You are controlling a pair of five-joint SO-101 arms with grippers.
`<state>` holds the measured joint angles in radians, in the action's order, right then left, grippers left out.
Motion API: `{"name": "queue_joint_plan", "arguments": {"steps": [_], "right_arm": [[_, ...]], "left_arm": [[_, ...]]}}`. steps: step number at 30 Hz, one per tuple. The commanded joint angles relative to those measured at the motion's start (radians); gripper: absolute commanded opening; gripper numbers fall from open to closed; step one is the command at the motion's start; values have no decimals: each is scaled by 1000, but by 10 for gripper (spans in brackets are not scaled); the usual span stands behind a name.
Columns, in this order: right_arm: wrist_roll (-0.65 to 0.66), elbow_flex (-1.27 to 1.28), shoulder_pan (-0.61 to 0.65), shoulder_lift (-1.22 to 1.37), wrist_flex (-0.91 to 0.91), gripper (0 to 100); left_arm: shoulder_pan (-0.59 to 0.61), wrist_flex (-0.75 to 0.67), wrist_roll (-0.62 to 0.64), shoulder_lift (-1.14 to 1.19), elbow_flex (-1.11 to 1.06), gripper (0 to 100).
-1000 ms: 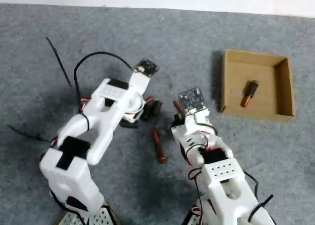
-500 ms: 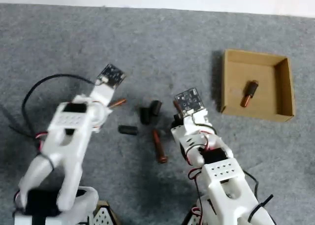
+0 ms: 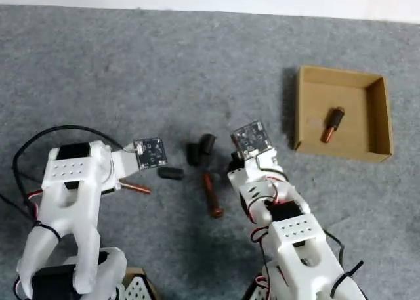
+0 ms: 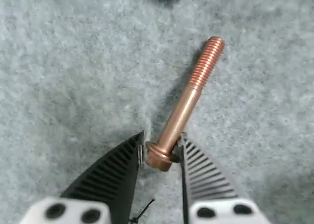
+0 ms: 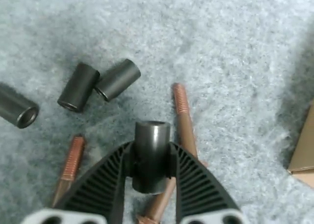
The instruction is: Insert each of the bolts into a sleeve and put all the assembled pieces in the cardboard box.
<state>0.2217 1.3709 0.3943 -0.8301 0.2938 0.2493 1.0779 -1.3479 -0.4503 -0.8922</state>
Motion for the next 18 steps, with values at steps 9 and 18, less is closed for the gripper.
{"name": "queue_joint_plan", "arguments": {"steps": [9, 18], "right_arm": [[11, -7, -8, -19, -31, 5], [11, -7, -8, -18, -31, 5]], "left_arm": [[8, -155, 227, -45, 8, 221], [13, -247, 1016, -47, 19, 221]]}}
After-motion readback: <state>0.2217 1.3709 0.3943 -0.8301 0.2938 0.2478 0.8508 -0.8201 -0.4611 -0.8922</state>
